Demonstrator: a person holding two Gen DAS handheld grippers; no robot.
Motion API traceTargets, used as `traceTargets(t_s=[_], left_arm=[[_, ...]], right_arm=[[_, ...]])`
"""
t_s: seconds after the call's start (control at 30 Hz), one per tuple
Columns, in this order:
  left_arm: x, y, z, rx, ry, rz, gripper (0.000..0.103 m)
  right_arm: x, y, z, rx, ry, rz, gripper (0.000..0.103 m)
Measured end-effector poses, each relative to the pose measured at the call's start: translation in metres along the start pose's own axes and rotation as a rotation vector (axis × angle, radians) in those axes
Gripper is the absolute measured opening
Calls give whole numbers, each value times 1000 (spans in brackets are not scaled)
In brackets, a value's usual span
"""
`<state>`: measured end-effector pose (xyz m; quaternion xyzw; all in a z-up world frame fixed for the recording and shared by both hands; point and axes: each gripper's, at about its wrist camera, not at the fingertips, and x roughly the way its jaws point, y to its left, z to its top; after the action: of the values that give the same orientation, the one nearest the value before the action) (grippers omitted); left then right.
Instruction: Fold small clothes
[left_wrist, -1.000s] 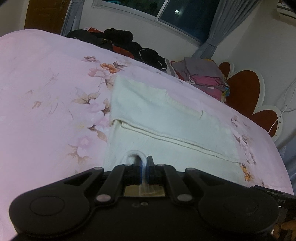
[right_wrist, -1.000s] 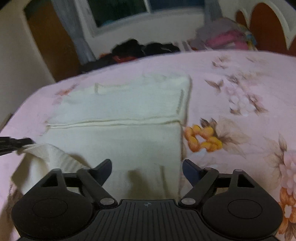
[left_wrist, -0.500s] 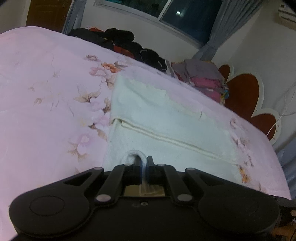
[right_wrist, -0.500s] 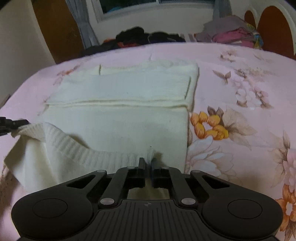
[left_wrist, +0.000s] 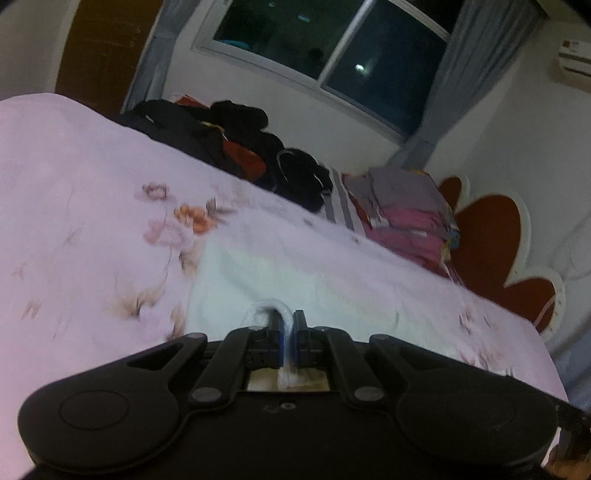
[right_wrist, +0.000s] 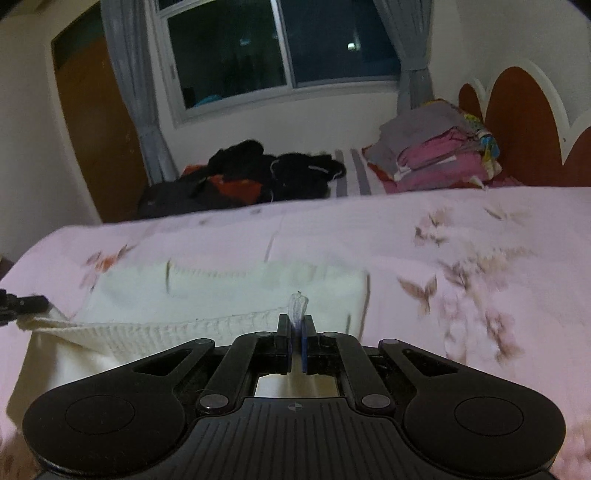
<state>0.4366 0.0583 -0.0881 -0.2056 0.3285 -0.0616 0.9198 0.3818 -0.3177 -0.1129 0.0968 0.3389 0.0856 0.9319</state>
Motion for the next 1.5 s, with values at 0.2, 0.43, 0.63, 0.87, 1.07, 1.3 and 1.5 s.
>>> traceTargets(t_s=[0.2,0.43,0.63,0.87,1.07,1.3,1.5], left_arm=[[46,-6,23,14,0,45,4],[96,-7,27,44,70,98,5],[107,-2,32,44,45,136,49],[90,8,36,149,44,129,71],[108,7,12,231,174,113,46],[106,6,3,249,158,109,6],[82,14,5,236,53,123,5]], right_arm=[[50,-12,24,25,1,-10,4],[100,-30,22,46,52,-51,4],[119,-41,19,69,58,-78,4],[114,-53,21,109,73,-18,5],[115,-47,13,84,99,1,72],[125,-43,12,68,147,19,24],[113,-31,20,3,37,-1,3]])
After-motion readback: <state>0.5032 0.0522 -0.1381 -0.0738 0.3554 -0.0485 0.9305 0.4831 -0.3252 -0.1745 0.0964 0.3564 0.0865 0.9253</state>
